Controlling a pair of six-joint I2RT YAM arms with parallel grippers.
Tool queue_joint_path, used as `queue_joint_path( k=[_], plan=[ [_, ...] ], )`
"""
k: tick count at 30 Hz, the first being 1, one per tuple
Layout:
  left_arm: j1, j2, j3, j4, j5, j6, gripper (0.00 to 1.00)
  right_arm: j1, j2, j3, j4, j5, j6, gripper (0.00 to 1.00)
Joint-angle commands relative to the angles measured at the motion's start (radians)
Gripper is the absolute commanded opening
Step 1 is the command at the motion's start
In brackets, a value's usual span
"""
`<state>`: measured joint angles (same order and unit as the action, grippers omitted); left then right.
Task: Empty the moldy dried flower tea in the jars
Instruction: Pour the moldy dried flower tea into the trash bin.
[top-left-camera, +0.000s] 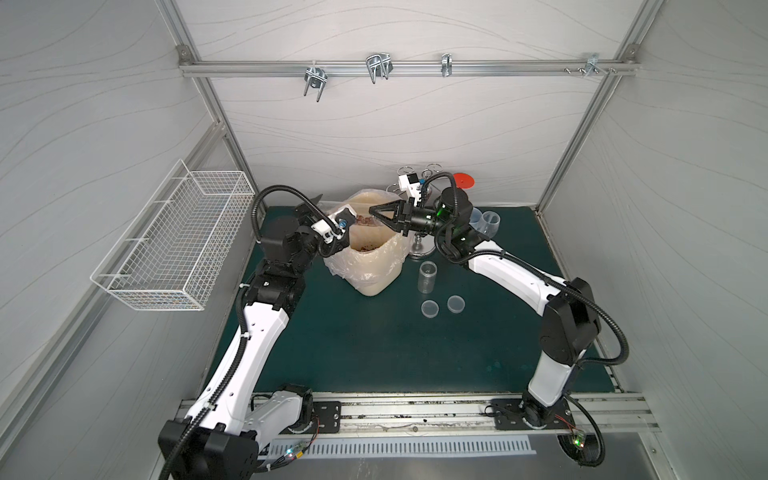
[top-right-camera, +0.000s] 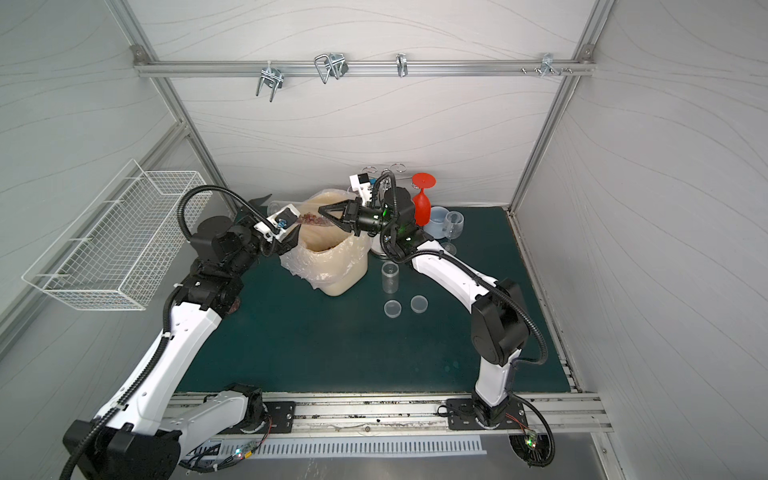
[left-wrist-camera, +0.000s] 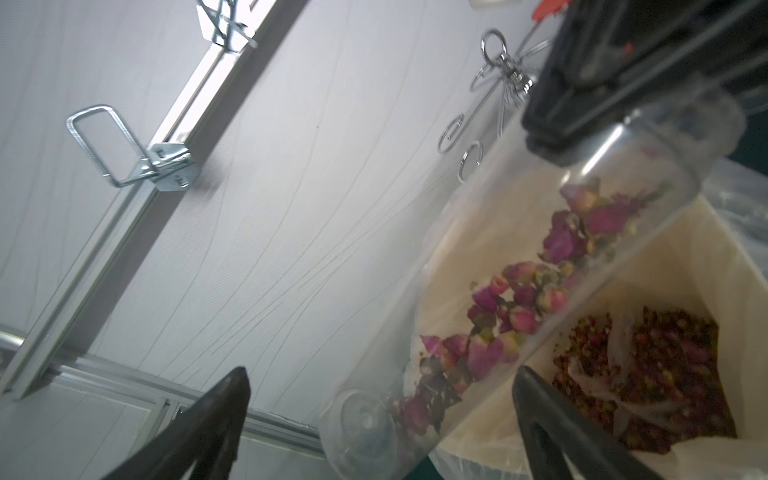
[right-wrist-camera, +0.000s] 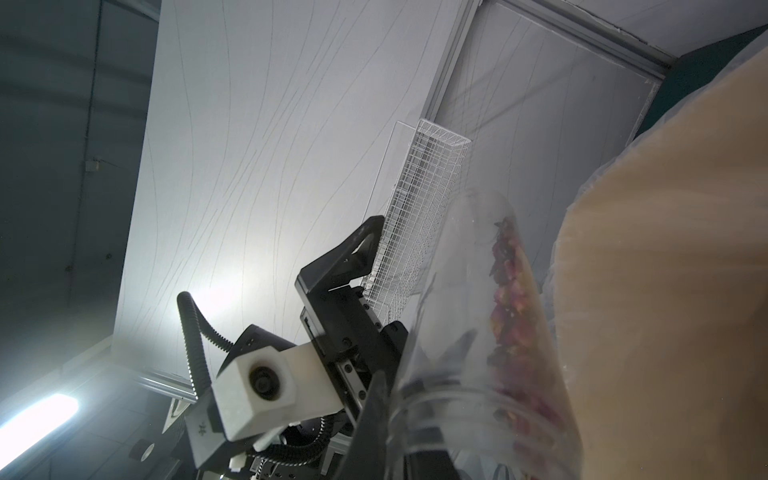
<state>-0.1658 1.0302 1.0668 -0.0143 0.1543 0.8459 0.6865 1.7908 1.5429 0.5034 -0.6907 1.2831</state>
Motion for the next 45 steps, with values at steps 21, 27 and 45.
queue_joint_path(
  k=[21,27,45],
  plan=[
    [0.006,-0.018,0.314,-0.471,-0.167,-1.607,0.99,-0.012,-0.04,-0.095,0.214,0.025,0.062,0.0],
    [0.091,-0.05,0.218,-0.37,-0.032,-1.906,0.97,-0.001,-0.049,-0.114,0.278,0.035,0.071,0.0],
    [0.181,0.113,0.137,-0.088,0.299,-2.276,0.93,0.052,-0.039,-0.127,0.388,0.048,0.135,0.0]
  ],
)
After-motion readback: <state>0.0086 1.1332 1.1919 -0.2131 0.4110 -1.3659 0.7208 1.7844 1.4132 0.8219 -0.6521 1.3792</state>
